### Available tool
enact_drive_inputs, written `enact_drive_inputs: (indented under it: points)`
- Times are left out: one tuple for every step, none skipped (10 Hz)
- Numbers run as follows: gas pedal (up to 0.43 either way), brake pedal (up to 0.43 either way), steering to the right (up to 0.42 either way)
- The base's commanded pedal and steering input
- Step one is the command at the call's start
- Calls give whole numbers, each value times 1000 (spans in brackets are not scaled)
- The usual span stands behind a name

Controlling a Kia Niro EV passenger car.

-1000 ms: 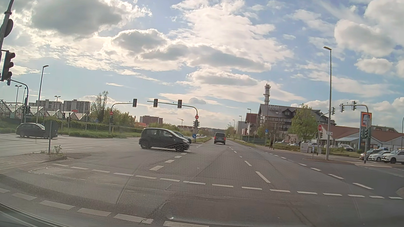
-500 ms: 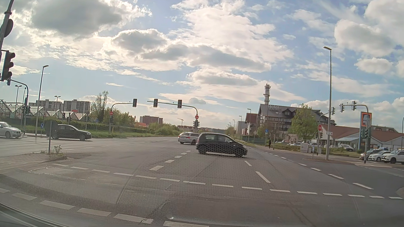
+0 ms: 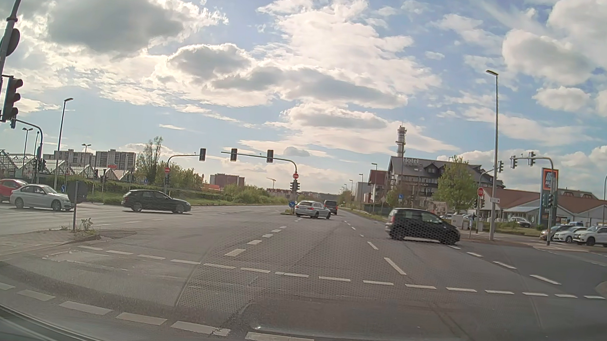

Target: Follow the waypoints while adhering to traffic rules and regulations

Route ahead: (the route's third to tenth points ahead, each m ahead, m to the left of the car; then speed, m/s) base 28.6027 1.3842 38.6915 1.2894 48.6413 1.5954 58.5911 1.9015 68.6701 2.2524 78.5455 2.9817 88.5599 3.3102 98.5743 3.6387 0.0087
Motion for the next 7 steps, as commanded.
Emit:
enact_drive_inputs:
  points:
    - [0,238,1]
    - [0,238,1]
    - [0,238,1]
    - [0,238,1]
    - [0,238,1]
    - [0,238,1]
    - [0,238,1]
